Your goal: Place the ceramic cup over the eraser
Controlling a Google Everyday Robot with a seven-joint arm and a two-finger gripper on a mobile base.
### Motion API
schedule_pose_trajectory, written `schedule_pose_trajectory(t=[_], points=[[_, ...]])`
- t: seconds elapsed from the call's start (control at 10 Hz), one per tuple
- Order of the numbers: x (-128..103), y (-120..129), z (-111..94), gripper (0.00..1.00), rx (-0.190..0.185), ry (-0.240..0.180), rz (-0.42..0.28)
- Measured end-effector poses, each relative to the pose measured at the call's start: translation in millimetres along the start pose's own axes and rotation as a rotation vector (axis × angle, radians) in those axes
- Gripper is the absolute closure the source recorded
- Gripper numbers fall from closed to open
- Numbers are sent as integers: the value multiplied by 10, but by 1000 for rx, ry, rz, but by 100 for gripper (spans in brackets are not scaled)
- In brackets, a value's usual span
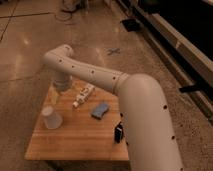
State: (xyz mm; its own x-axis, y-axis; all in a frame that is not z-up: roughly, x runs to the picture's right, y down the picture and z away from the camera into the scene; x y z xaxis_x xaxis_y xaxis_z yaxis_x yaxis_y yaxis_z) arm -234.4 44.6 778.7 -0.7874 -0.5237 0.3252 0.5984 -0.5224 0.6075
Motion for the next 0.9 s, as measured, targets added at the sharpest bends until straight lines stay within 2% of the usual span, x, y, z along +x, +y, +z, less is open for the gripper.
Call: schedule_pose_trajectory(t=[0.2,0.6,0.9], points=[[119,-156,123,20,-4,18,-8],[177,-577,267,20,20,24,-44],[239,-723,324,20,12,48,-52]])
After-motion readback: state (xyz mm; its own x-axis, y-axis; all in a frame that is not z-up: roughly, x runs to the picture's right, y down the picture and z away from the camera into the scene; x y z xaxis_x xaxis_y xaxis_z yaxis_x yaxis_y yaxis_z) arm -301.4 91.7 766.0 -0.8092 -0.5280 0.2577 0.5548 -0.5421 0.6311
